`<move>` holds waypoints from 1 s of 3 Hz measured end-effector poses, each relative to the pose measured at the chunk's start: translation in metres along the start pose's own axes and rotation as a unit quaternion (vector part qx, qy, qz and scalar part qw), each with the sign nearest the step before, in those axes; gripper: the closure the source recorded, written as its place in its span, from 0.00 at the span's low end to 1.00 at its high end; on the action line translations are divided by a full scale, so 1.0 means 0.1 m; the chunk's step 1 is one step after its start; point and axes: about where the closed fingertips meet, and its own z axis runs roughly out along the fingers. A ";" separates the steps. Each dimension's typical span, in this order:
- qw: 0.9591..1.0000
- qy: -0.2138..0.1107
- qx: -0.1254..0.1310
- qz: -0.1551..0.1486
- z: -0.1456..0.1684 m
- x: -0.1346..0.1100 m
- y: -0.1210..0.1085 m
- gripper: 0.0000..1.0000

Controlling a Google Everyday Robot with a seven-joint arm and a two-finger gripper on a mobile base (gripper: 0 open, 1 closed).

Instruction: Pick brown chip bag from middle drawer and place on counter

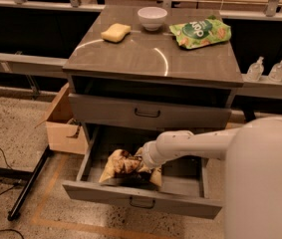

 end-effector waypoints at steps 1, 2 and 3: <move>0.999 0.018 0.030 0.017 -0.60 -0.07 0.06 1.00; 0.997 0.036 0.059 0.034 -1.19 -0.16 0.21 1.00; 0.994 0.056 0.085 0.040 -1.80 -0.28 0.33 1.00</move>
Offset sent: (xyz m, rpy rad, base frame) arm -0.1101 -0.0713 0.1918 -0.0229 -0.1898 -0.2224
